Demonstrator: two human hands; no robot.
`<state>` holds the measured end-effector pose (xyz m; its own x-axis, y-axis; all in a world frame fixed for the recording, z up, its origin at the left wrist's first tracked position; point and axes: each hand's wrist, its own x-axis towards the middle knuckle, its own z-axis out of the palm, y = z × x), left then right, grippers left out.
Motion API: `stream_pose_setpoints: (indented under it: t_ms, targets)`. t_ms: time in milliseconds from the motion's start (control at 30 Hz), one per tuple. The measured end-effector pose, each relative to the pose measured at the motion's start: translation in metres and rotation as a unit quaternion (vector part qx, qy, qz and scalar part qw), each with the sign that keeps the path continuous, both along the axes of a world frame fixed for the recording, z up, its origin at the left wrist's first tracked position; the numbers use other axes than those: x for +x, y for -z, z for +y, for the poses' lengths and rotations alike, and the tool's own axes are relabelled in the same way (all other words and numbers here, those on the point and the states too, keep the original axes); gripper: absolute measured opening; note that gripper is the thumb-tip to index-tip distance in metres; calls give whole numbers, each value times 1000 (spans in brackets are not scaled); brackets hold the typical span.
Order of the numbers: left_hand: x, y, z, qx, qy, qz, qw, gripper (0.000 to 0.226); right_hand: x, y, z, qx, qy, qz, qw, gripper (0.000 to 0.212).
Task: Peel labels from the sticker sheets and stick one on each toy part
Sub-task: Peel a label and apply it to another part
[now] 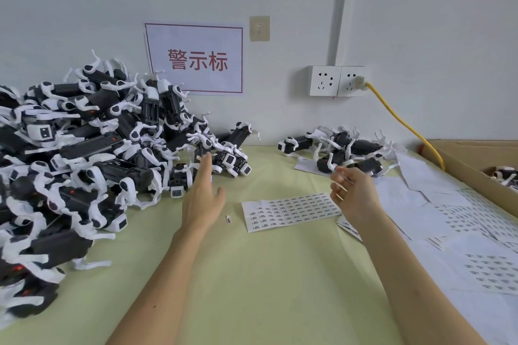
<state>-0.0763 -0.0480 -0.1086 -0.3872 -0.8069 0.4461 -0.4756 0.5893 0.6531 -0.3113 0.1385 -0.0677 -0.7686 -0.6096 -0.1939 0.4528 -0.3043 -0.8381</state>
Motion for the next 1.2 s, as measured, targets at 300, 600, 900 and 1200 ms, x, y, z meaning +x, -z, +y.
stream_pose_setpoints:
  t_ms: [300,600,900,1200]
  targets:
    - [-8,5,-3,-95,-63,-199,973,66,3,1,-3,11,-15,19,1000,12]
    - [-9,8,2,-47,-161,-177,970,53,3,1,-2,15,-23,18,999,10]
    - [-2,4,0,-32,-106,-2,994,22,4,0,-2,20,-28,18,999,10]
    - [-8,-21,17,122,109,248,955,22,9,1,-7,35,-40,27,998,13]
